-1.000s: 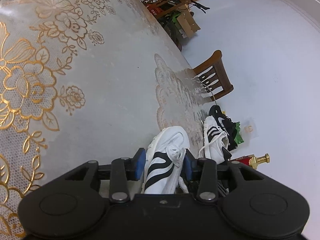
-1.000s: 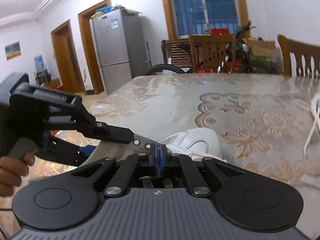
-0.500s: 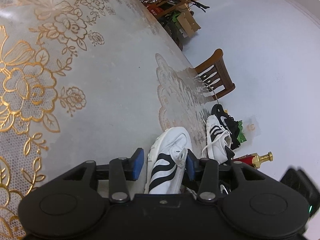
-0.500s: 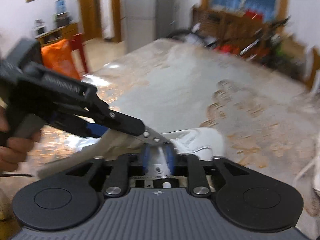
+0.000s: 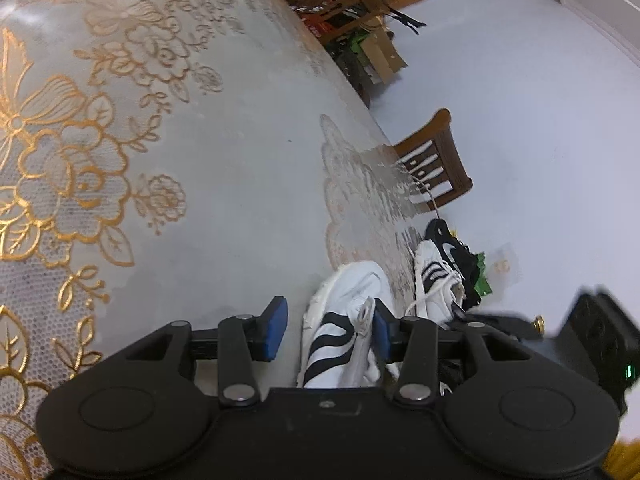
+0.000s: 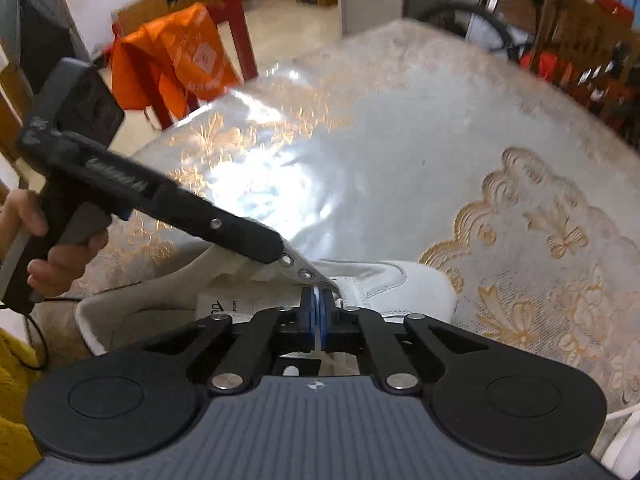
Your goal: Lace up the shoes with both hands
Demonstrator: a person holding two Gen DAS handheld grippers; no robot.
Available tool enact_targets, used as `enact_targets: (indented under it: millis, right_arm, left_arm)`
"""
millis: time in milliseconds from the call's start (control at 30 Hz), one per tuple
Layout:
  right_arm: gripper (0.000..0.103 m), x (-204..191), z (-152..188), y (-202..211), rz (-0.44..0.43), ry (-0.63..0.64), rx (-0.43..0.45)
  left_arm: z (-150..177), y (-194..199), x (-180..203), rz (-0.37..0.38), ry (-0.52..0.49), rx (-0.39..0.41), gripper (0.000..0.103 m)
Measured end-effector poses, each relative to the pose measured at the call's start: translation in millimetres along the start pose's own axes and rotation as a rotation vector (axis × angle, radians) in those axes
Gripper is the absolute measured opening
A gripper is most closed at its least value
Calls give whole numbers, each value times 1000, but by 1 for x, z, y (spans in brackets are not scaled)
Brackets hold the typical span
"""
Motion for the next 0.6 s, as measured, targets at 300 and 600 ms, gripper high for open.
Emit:
enact_targets:
  millis: [300,600]
  right_arm:
    - [1,-28,23,2,187,-160,161]
    - [1,-36,20,-3,295,-207,76]
  left_arm:
    - [-2,2,-6,-38,48,12,47]
    - [0,-3,-2,-32,28,-4,47]
Point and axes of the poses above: each gripper's, at about its wrist camera, not at the fingertips, and y roughly against the way its jaws point, x to its right, z to its underside, the point moved 1 cm from there along -y, roughly the way its jaws point, and after that the axes turned 4 degrees about -y, right-handed, at the moved point
